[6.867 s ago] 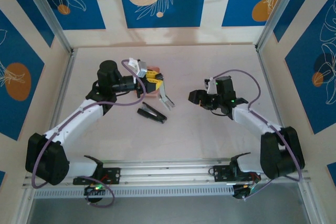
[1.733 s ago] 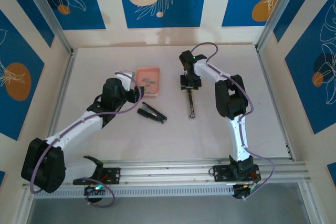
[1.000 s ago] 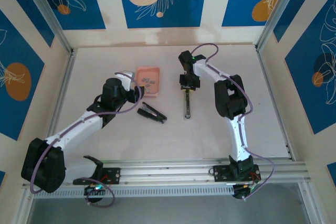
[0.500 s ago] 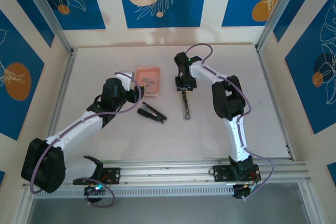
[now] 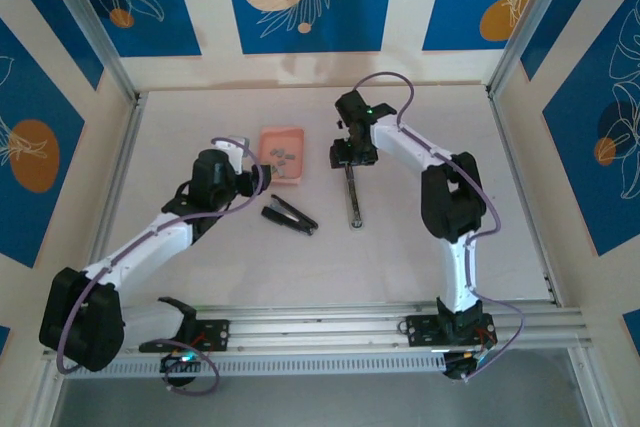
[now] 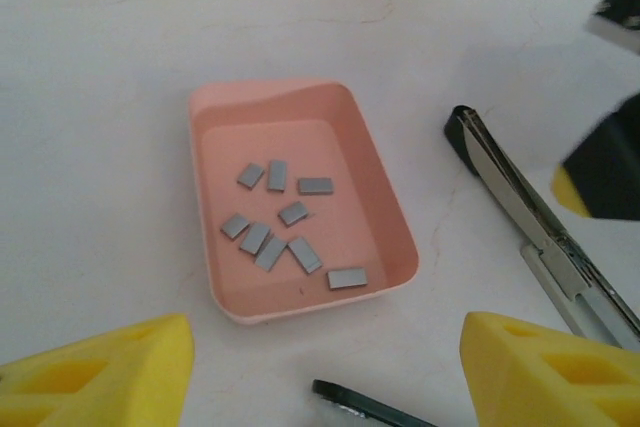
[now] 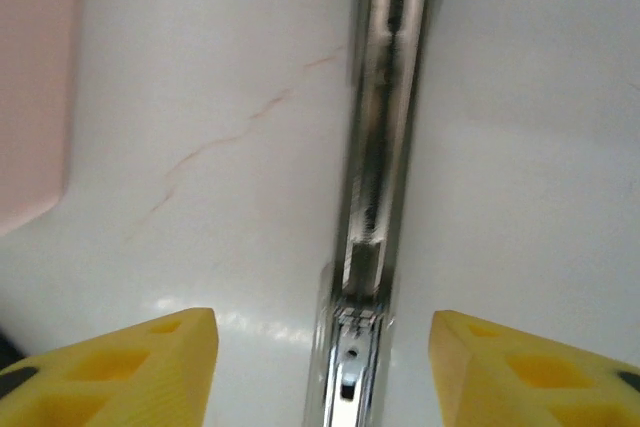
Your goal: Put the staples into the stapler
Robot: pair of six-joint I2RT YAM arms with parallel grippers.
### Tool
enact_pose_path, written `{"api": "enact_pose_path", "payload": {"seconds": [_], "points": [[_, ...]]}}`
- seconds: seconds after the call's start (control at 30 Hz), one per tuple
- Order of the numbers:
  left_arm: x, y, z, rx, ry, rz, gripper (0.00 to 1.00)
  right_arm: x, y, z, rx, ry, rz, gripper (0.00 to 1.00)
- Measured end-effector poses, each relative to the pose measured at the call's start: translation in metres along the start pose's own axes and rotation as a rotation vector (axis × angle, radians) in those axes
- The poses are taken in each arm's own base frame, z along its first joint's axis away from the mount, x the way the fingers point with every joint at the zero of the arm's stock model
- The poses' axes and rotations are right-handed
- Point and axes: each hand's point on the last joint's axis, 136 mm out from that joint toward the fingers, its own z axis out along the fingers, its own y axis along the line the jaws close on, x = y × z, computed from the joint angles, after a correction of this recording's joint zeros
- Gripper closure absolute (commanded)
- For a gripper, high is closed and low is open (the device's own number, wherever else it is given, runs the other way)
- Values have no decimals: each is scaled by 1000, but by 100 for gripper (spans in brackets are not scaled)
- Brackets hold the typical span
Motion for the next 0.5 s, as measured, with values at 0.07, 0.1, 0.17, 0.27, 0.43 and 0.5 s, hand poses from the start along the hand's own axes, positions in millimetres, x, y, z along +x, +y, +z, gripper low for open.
{"api": "enact_pose_path", "payload": {"seconds": [0.07, 0.1, 0.17, 0.27, 0.43, 0.5], "points": [[1, 9, -3, -21, 6, -47, 29, 8, 20, -12, -41, -27, -104, 29], [2, 13, -5, -30, 9, -73, 29, 14, 32, -16, -66, -34, -159, 28], [8, 23, -9, -50, 20, -130, 29, 30, 61, -22, -124, -42, -288, 26], [19, 38, -13, -83, 44, -223, 29, 52, 97, -22, -197, -30, -450, 20], [38, 56, -19, -121, 71, -358, 29, 78, 126, -14, -242, 5, -637, 12], [44, 59, -20, -127, 81, -390, 29, 84, 133, -4, -241, 24, -691, 12]]}}
